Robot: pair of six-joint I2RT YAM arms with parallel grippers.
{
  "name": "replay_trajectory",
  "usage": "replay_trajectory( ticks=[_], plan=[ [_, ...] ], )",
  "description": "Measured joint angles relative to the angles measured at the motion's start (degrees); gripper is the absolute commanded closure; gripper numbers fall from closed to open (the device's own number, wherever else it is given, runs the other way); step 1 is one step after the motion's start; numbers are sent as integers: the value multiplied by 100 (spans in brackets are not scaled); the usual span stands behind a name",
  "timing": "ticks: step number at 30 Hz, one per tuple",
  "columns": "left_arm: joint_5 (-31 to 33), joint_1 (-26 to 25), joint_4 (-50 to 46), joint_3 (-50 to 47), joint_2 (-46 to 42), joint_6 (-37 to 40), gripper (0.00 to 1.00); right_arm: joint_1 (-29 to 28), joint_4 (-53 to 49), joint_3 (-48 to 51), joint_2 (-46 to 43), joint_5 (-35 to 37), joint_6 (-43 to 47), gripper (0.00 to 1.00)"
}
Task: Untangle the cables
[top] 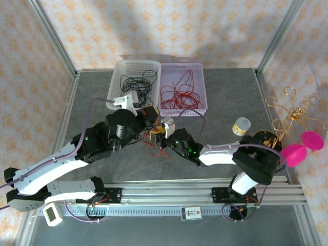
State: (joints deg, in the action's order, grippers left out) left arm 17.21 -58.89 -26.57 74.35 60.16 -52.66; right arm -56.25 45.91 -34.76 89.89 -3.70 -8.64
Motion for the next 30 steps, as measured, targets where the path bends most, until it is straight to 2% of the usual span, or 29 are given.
replay_trajectory(
  ticks=[5,10,13,17,24,30],
  plan=[
    [131,0,-262,658,177,393,100,-11,35,-63,66,516,-345,62],
    [321,0,-531,1349,369,887,100,-13,116,-98,170,542,-638,65],
    [457,0,-581,1609,455,1235,100,-13,111,-354,428,483,-787,64],
    [610,0,-511,1836,509,1794,100,-28,168,-483,660,393,-1027,56],
    [820,-2,461,2500,564,2651,100,-28,-313,-417,769,398,-1311,49],
    [883,-2,1294,2734,507,3163,100,-28,-688,-304,765,398,-1561,48]
  ],
)
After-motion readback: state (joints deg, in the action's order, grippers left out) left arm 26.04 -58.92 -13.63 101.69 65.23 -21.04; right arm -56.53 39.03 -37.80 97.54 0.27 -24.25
